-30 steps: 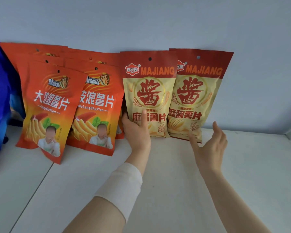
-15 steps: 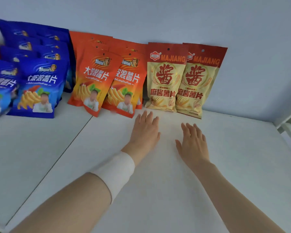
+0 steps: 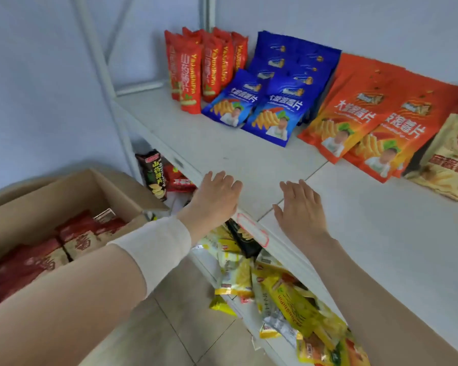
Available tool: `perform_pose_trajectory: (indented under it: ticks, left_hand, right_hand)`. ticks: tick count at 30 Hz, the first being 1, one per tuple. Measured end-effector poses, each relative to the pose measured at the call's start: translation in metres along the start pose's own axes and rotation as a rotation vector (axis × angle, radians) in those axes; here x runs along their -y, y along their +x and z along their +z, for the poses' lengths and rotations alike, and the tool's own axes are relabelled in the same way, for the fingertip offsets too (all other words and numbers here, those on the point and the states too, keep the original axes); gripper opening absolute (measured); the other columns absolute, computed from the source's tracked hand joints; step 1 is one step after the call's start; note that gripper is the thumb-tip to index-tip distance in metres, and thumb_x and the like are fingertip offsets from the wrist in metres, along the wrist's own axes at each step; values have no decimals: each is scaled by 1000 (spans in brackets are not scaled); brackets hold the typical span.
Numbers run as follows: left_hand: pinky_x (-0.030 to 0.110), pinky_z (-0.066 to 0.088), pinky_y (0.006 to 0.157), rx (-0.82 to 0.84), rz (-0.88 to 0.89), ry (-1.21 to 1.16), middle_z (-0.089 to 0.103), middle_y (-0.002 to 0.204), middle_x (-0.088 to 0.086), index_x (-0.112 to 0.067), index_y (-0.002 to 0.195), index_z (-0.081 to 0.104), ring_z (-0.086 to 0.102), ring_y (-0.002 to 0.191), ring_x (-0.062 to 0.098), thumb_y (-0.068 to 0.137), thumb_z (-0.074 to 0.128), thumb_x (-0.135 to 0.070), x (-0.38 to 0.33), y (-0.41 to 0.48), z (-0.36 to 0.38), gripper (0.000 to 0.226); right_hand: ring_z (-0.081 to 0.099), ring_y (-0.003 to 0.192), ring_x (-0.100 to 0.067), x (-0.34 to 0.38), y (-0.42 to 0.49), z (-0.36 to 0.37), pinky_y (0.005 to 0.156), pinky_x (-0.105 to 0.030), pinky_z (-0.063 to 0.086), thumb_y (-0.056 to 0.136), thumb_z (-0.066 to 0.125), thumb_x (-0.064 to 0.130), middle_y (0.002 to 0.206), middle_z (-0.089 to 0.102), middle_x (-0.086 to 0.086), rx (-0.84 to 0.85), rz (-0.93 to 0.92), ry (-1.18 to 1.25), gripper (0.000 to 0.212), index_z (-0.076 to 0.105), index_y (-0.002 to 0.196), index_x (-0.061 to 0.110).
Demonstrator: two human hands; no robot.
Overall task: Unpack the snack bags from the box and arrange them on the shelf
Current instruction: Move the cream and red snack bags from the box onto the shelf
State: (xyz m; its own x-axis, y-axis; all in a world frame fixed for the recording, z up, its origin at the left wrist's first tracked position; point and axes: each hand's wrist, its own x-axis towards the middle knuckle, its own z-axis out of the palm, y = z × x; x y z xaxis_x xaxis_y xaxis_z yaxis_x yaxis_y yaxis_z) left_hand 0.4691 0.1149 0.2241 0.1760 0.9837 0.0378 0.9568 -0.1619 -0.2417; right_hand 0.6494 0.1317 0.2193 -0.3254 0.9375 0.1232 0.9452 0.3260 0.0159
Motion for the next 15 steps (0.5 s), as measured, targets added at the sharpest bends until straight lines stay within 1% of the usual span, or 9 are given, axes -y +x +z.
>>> perform_pose_trajectory:
  ticks: [2,4,6,8,10,12,15]
  left_hand:
    - [42,30,107,23,-76,-14,43,140,10,-10,139,32,34,133,29,95,42,-32,59,-35,19,49]
    - [40,33,105,57,-170,-31,46,137,9,-10,136,36,39,129,28,94,44,-31,119,-77,45,47]
    - [40,30,108,89,-278,-54,45,138,9,-13,136,37,37,131,28,95,43,-32,178,-121,78,46]
    - [41,25,111,176,-417,-84,41,141,9,-13,137,36,32,135,28,96,40,-34,230,-171,112,47]
    - [40,25,111,230,-537,-90,43,140,9,-13,135,39,33,134,28,96,38,-29,273,-215,146,41]
    - [39,27,110,291,-645,-116,46,137,8,-13,132,41,36,132,27,96,37,-25,304,-250,177,38]
    - [39,29,109,378,-767,-193,48,135,7,-14,131,42,38,131,27,95,39,-23,331,-288,223,38]
  right_hand:
    - [11,145,-26,64,19,4,115,-37,14,99,34,36,154,24,-6,6,-104,-3,56,18,147,13]
    - [15,144,-27,133,36,14,114,-38,17,98,37,35,152,28,-8,15,-202,-4,56,22,146,11]
    - [25,140,-31,203,53,33,111,-43,23,93,48,32,145,39,-13,33,-299,20,56,34,142,8]
    - [39,132,-37,273,62,56,105,-48,33,86,60,26,131,53,-18,65,-418,74,52,48,131,3]
    - [46,126,-39,335,65,78,101,-50,37,83,64,22,124,58,-19,131,-495,106,48,53,126,2]
    - [43,128,-38,387,63,100,103,-49,34,87,59,22,129,54,-18,182,-571,98,48,50,130,3]
    - [24,140,-30,441,68,136,111,-40,22,96,44,25,143,41,-9,277,-652,75,48,36,140,11]
